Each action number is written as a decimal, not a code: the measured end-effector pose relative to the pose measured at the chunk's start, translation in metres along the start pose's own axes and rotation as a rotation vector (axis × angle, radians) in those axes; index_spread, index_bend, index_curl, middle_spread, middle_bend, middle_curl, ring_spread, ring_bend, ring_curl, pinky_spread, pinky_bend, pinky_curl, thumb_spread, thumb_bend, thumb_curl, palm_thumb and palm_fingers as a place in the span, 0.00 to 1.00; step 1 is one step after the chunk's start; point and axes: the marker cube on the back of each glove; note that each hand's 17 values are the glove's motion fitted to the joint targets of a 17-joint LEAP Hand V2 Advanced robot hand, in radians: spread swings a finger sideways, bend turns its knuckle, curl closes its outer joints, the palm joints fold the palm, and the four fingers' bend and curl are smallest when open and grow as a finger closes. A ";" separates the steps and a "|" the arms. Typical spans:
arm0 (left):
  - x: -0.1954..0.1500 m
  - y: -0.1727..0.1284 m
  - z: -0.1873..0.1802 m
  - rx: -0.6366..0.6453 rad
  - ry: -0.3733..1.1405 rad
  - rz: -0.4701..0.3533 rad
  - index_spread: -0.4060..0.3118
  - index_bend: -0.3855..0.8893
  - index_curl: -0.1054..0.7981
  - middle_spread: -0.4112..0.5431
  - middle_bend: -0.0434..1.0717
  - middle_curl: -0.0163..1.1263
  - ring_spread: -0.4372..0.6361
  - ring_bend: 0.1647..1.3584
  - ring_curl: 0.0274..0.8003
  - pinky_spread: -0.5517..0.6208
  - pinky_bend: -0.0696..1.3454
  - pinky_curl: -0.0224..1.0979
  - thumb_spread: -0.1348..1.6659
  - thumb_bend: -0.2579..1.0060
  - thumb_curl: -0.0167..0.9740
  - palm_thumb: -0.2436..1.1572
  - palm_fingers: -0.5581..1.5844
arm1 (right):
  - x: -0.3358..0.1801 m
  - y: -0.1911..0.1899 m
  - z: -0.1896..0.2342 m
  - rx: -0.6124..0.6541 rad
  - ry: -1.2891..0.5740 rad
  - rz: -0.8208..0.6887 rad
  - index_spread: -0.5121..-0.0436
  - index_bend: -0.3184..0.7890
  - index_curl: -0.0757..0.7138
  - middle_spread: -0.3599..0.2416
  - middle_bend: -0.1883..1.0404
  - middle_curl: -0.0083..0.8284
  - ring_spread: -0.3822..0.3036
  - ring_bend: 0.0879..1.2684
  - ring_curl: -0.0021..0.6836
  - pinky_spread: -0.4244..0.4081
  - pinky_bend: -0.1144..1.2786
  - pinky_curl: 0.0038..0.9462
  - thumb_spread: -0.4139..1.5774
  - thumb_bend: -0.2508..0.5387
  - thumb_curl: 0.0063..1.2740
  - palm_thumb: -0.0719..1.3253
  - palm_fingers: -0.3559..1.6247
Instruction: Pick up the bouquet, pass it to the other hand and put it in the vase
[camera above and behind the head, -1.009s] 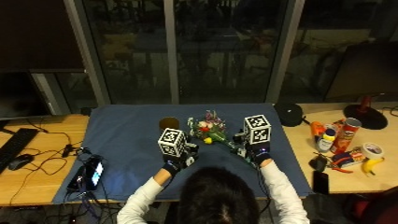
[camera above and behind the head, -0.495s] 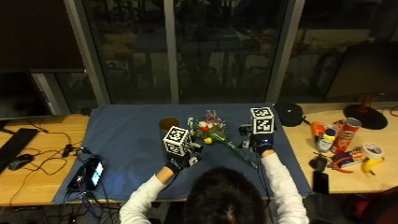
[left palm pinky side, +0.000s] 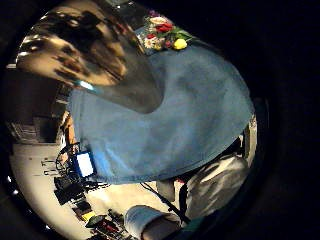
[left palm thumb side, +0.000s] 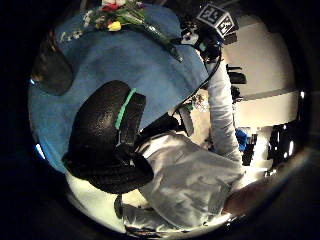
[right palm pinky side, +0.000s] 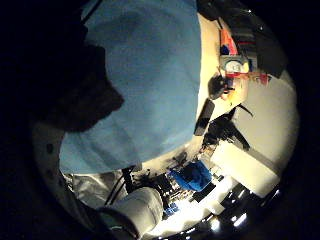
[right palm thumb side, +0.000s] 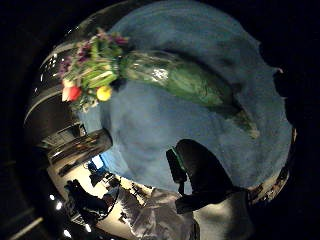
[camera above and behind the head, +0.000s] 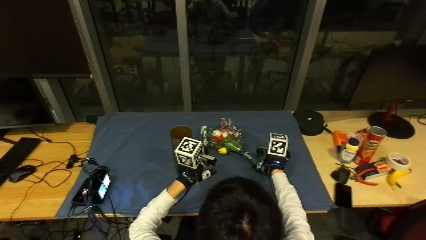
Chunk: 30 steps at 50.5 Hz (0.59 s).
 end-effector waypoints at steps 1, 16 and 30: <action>-0.001 0.000 0.000 0.004 0.000 -0.002 0.86 0.42 0.40 0.95 0.21 0.22 0.87 0.43 0.28 0.85 0.48 0.30 0.74 0.19 0.30 0.41 0.27 | 0.000 -0.001 0.004 -0.016 -0.005 0.005 0.76 0.33 0.19 0.56 0.38 0.47 0.35 0.60 0.57 0.48 0.66 0.39 0.73 0.29 0.25 0.44 0.46; -0.011 0.005 -0.012 0.056 0.033 -0.031 0.86 0.42 0.41 0.94 0.21 0.23 0.87 0.42 0.29 0.85 0.47 0.31 0.74 0.19 0.30 0.40 0.28 | -0.004 -0.012 0.061 0.015 -0.055 0.125 0.79 0.35 0.20 0.52 0.42 0.51 0.32 0.57 0.57 0.43 0.63 0.38 0.73 0.31 0.26 0.49 0.51; -0.014 0.006 -0.017 0.058 0.037 -0.054 0.85 0.42 0.42 0.93 0.21 0.25 0.87 0.41 0.29 0.86 0.44 0.30 0.74 0.19 0.31 0.41 0.28 | -0.018 -0.002 0.058 0.218 -0.069 0.103 0.65 0.52 0.44 0.30 0.47 0.59 0.27 0.49 0.61 0.25 0.49 0.38 0.77 0.41 0.28 0.67 0.77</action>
